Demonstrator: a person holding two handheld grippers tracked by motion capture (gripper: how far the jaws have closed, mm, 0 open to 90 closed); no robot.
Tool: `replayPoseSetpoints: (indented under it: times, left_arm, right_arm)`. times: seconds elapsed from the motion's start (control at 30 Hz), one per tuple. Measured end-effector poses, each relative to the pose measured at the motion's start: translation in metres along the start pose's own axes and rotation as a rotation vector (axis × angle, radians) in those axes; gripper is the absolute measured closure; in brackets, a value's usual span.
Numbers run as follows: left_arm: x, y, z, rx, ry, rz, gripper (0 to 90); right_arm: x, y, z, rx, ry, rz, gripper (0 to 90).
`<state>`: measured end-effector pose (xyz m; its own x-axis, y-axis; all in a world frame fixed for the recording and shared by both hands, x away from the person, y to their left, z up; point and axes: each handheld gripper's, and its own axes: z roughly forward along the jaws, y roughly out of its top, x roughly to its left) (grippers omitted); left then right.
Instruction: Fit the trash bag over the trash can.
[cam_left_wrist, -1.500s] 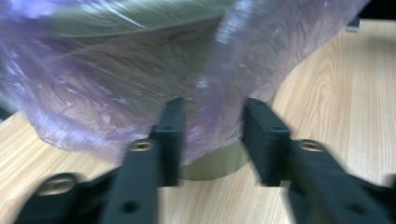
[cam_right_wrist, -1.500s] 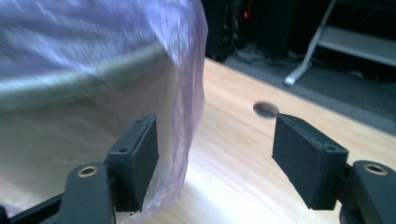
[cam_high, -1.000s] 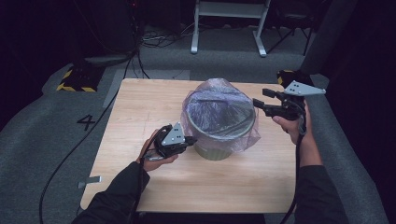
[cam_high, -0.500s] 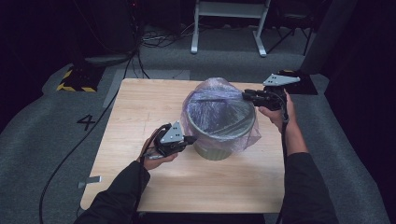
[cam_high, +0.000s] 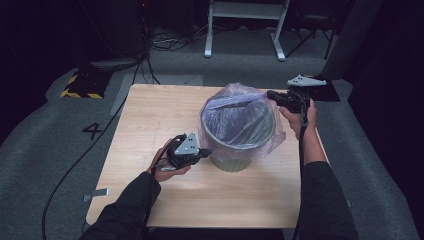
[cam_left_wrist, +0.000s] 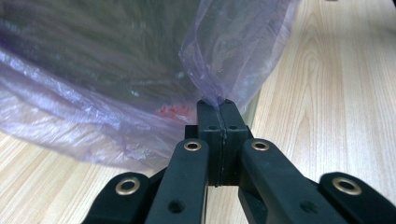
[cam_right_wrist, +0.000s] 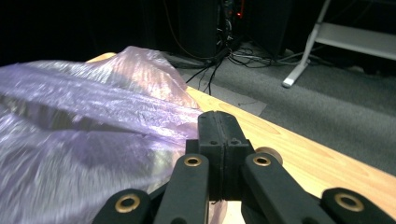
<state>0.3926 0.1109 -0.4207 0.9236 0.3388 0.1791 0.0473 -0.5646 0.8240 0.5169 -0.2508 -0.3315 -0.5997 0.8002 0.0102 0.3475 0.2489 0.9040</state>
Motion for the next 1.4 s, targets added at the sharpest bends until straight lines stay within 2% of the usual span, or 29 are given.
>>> replayPoseSetpoints:
  times: [0.1,0.2,0.33,0.37,0.5,0.6,0.7,0.8,0.9,1.07,1.17,1.3,1.33,1.4]
  left_arm:
    - [0.001,-0.001,0.000,0.034,0.029,0.033,90.0]
    - [0.004,-0.004,-0.002,0.024,0.032,0.007,89.9]
    - [0.008,-0.008,-0.004,0.027,0.036,-0.002,90.0]
    - [0.008,-0.009,-0.004,0.019,0.032,-0.009,90.0]
    - [0.008,-0.012,0.001,0.042,0.040,-0.003,90.0]
    - [0.007,-0.011,0.007,0.075,0.076,0.024,90.0]
    - [0.010,-0.010,0.012,0.096,0.101,0.028,90.0]
    - [0.016,-0.009,0.014,0.094,0.110,0.019,90.0]
    - [0.021,-0.010,0.014,0.076,0.112,-0.011,90.0]
    - [0.027,-0.015,0.014,0.050,0.111,-0.063,90.0]
    - [0.027,-0.015,0.016,0.053,0.111,-0.057,90.0]
    - [0.028,-0.013,0.018,0.098,0.152,-0.019,90.0]
    - [0.029,-0.012,0.017,0.106,0.164,-0.019,90.0]
    - [0.034,-0.013,0.014,0.076,0.164,-0.054,89.9]
  right_arm:
    - [-0.004,-0.002,0.004,0.012,-0.020,0.032,90.0]
    - [-0.007,-0.005,0.007,0.031,-0.032,0.061,89.3]
    - [-0.013,-0.013,0.013,0.063,-0.038,0.076,88.8]
    - [-0.015,-0.017,0.014,0.062,-0.030,0.089,88.8]
    - [-0.020,-0.030,0.018,0.061,0.009,0.129,89.7]
    - [-0.020,-0.035,0.022,0.057,0.026,0.148,90.0]
    - [-0.020,-0.037,0.027,0.065,0.034,0.151,90.0]
    - [-0.024,-0.039,0.028,0.078,0.021,0.155,90.0]
    - [-0.029,-0.044,0.028,0.068,0.034,0.185,90.0]
    - [-0.030,-0.053,0.025,0.051,0.059,0.185,90.0]
    - [-0.027,-0.059,0.023,0.053,0.088,0.182,90.0]
    - [-0.024,-0.066,0.022,0.051,0.126,0.182,90.0]
    - [-0.023,-0.067,0.021,0.051,0.131,0.183,90.0]
    - [-0.022,-0.069,0.020,0.068,0.140,0.187,90.0]
